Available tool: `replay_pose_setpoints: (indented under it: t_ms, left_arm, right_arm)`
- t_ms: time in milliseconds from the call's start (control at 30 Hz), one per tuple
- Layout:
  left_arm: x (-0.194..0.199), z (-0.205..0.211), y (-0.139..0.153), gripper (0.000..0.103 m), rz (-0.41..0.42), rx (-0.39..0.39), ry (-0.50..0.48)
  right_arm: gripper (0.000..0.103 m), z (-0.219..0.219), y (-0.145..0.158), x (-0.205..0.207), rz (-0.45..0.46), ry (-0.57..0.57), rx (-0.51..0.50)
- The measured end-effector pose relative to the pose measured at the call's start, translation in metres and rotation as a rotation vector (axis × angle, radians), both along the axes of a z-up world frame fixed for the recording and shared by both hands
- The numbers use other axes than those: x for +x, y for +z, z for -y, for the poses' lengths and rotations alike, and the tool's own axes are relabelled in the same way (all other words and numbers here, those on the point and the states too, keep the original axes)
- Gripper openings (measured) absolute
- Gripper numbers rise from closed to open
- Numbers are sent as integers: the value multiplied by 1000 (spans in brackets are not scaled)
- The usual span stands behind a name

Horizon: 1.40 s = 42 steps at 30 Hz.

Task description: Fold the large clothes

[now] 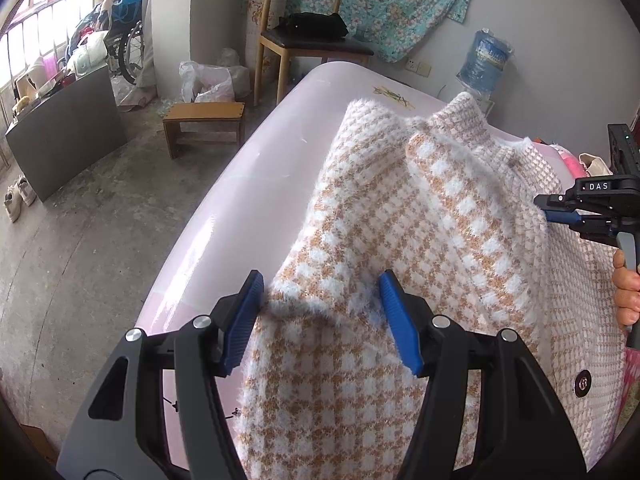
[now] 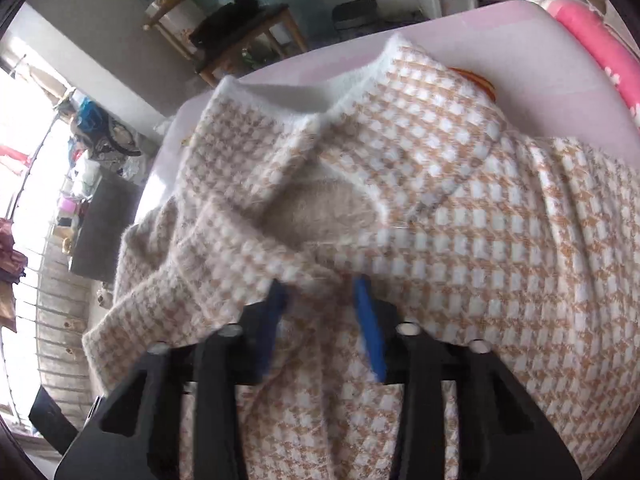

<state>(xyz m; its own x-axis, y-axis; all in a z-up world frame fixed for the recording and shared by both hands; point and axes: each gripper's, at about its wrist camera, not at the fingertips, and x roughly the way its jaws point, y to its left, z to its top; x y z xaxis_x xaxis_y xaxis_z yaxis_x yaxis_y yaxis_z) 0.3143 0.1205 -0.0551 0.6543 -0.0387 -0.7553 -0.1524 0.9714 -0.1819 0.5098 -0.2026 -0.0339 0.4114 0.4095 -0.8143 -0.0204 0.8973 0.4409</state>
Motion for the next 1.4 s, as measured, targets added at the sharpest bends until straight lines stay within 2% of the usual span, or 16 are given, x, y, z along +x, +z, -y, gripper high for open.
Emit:
replay_pose_setpoints:
  t_ms: [67,200,300,367,433,633,700,767,900,1033,1100,1133,1200,1233,1300,1400]
  left_arm:
    - [-1,-3,0,58,5,-14,0]
    - [-1,-6,2,58,15,-39,-1]
    - [-2,-9,3,58,24,-63,0]
    - [-3,-11,3,58,32,-83,-3]
    - [-4,-12,4,59,38,-104,-10]
    - [-15,-10,18,57,58,-100,-63]
    - [-19,-6,22,57,46,-52,-87]
    - [-20,-1,22,57,16,19,-107]
    - [-13,10,13,57,-56,166,-133]
    - [-11,9,3,57,-94,200,-114]
    - [-12,6,2,59,-89,193,-104]
    - [-12,5,2,59,-88,197,-103]
    - [-12,3,1,59,-83,198,-98]
    - [-13,2,1,59,-79,196,-94]
    - [-14,0,1,59,-72,194,-90]
    - [-15,0,0,59,-68,201,-83]
  right_arm:
    - [14,-6,15,-8,49,-6,-35]
    - [14,0,71,-55,237,-26,-54]
    - [14,23,105,-107,365,-94,-92]
    - [14,48,109,-136,392,-163,-113]
    - [14,73,94,-156,353,-229,-128]
    - [19,122,16,-156,36,-269,-97]
    - [24,128,20,-159,51,-257,-80]
    - [55,127,31,-156,84,-226,-96]
    - [58,118,34,-131,77,-153,-113]
    - [58,109,14,-100,24,-94,-179]
    - [48,103,1,-91,-19,-53,-221]
    - [33,99,-4,-90,-33,-24,-226]
    - [26,88,-3,-92,-17,3,-278]
    - [12,82,-1,-94,-2,18,-324]
    - [7,73,8,-93,28,26,-355]
    - [5,65,47,-84,147,4,-346]
